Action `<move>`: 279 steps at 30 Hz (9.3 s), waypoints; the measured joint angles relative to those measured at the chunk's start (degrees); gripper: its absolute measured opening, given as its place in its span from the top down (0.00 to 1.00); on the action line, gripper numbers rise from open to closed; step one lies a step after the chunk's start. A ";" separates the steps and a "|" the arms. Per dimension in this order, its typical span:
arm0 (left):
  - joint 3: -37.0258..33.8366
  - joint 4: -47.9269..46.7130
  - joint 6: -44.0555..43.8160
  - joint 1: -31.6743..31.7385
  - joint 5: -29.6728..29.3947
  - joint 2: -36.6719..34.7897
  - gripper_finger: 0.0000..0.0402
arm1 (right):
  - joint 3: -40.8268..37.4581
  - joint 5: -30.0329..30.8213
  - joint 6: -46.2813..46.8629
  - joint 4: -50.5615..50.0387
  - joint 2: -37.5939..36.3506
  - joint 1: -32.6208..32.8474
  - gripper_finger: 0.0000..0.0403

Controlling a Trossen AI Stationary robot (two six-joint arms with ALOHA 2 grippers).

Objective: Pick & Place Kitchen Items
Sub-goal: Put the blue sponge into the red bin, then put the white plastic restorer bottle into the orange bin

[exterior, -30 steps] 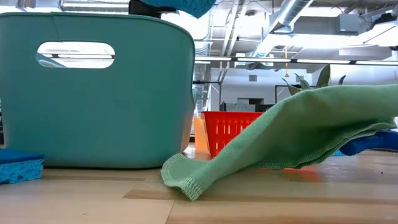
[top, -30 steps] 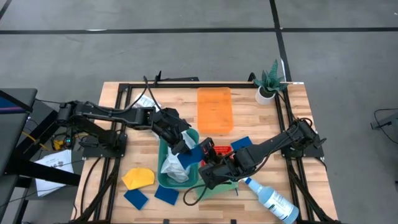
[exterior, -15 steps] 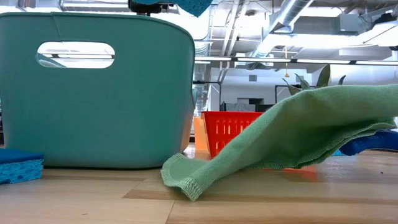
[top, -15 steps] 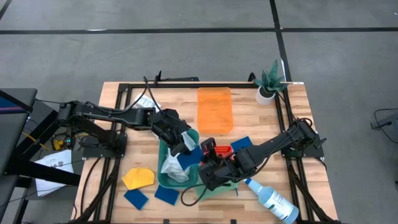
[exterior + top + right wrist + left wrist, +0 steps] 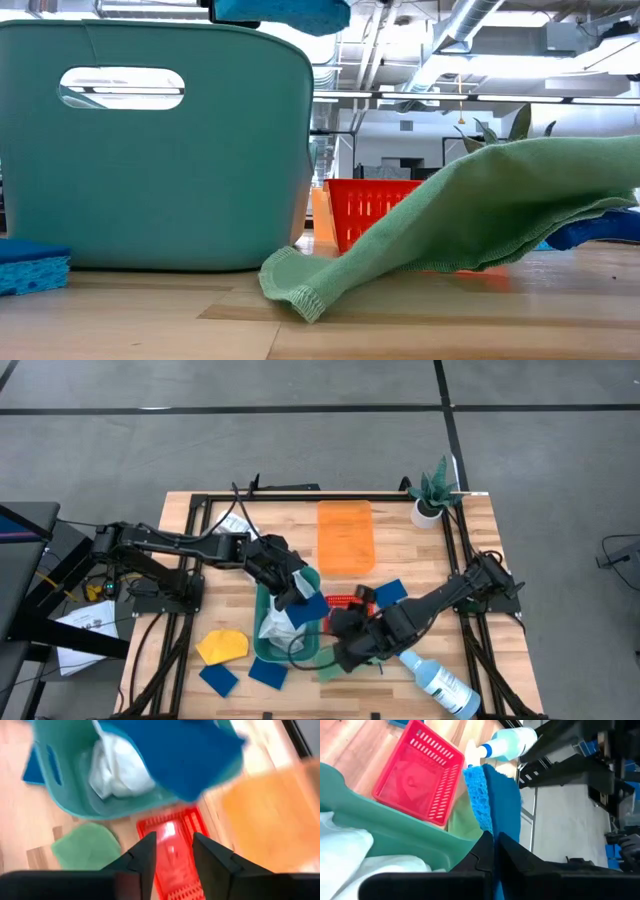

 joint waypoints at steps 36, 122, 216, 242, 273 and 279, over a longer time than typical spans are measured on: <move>40.26 -10.58 15.96 1.29 5.75 25.48 0.99 | -12.79 3.54 72.22 -17.33 -6.07 26.43 0.60; 36.89 -15.06 32.74 -1.78 -9.96 45.46 0.99 | -12.79 3.60 76.07 -17.38 -6.12 29.19 0.60; 36.94 -38.36 20.23 -16.45 -42.72 -4.98 0.78 | -12.81 5.23 17.47 -14.81 -25.66 4.64 0.60; 36.94 -58.61 3.41 -22.22 -57.17 -4.98 0.78 | -12.79 22.95 31.75 -9.95 -29.54 7.15 0.60; 36.94 -56.13 28.47 -5.96 -64.79 -11.61 0.83 | -12.76 57.60 31.91 -8.38 -42.94 23.51 0.60; 35.11 -46.94 27.80 -5.13 -61.34 -15.30 0.85 | -12.74 55.31 31.87 -16.49 -50.53 23.11 0.60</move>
